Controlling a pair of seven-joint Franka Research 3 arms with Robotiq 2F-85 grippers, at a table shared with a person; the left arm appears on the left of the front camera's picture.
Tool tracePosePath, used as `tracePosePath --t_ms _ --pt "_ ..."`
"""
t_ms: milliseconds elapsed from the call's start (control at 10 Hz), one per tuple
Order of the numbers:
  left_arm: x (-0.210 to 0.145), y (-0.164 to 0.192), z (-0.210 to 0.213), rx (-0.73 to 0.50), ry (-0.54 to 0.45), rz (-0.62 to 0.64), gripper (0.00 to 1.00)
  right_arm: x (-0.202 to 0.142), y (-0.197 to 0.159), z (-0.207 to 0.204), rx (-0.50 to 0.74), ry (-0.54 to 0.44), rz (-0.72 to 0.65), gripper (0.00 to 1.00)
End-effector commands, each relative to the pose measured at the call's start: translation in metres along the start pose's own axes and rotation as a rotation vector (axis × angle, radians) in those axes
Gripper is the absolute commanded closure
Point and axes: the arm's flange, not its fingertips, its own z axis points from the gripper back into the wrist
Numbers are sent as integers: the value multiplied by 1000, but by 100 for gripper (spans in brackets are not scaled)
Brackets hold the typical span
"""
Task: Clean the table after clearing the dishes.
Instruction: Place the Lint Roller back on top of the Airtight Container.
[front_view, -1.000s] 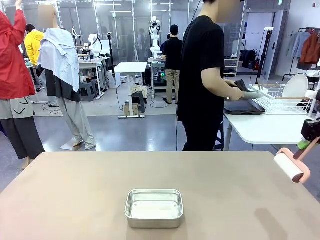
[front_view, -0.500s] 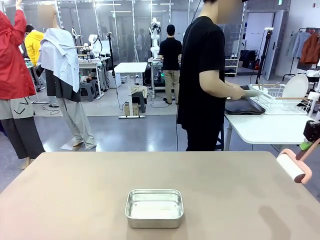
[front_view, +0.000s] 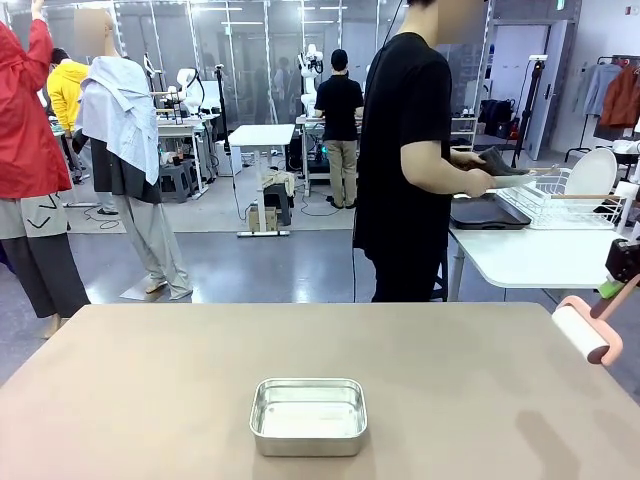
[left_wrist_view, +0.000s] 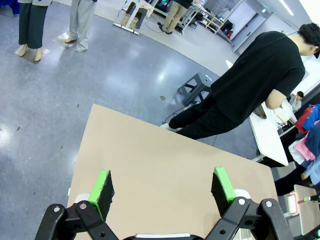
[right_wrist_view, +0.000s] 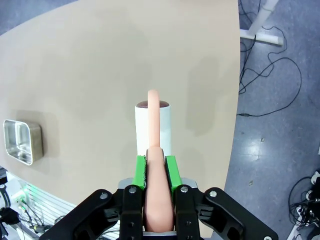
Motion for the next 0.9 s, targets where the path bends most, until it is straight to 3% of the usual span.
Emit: tracePosePath --t_ms 0,200,300,500,800 --pt "0 -1 0 2 -11 8 0 1 2 1 15 -11 -7 80" --pt "0 -1 0 2 -11 8 0 0 0 0 0 0 0 80" --pt "0 -1 0 2 -11 8 0 19 52 -6 -153 87 205 80" --pt "0 -1 0 2 -11 8 0 43 180 -42 -163 207 627 80" --pt "0 -1 0 2 -11 8 0 6 316 -122 -67 439 1120 80"
